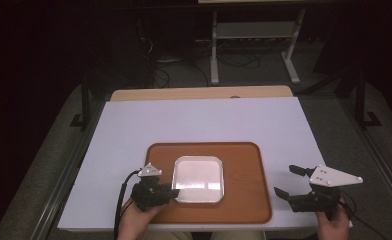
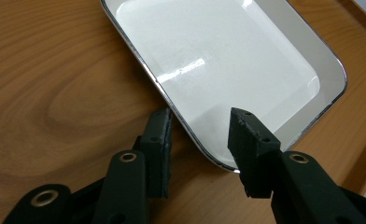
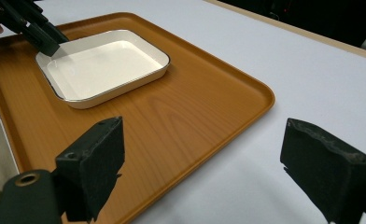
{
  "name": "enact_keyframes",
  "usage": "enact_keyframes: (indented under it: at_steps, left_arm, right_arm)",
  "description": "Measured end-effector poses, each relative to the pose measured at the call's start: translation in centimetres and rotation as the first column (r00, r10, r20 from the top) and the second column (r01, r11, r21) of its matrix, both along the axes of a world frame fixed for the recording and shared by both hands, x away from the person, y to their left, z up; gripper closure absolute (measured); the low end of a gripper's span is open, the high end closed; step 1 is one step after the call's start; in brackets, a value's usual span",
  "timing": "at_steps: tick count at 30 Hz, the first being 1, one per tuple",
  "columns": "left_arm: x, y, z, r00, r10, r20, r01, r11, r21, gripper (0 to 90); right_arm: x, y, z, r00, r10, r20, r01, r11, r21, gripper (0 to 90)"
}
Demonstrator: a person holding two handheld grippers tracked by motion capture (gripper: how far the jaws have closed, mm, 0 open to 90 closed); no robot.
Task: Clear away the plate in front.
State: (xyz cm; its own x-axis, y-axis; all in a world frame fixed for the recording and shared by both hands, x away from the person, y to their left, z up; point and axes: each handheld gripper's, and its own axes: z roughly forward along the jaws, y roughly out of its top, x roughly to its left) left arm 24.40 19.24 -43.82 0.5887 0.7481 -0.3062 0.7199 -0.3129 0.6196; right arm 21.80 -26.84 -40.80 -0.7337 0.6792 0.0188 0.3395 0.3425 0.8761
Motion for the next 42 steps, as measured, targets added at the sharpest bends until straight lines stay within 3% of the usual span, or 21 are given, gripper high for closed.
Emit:
enact_keyframes:
  at_steps: [8,16,25,42]
  left_arm:
    - [0.5,0.9,0.2,0.9993,0.025,0.026,-0.025,0.9997,-0.002,57.2]
    - [0.7,2.0,0.6,0.9975,0.043,0.055,-0.042,0.9989,-0.018,48.5]
    - [1.0,3.4,1.1,0.9911,0.064,0.117,-0.062,0.9978,-0.024,40.7]
    - [1.5,5.1,1.7,0.9819,0.052,0.182,-0.052,0.9986,-0.006,37.0]
  right_arm:
    - [0.1,0.0,0.0,1.0000,0.007,-0.001,-0.007,1.000,-0.002,12.7]
    - [0.1,0.0,-0.1,1.0000,0.005,-0.005,-0.005,1.000,-0.001,12.8]
    - [0.1,-0.1,-0.1,1.0000,0.001,-0.004,-0.001,1.000,0.000,12.7]
    - [0.2,-0.5,-0.2,0.9999,-0.009,-0.011,0.009,1.000,0.001,12.7]
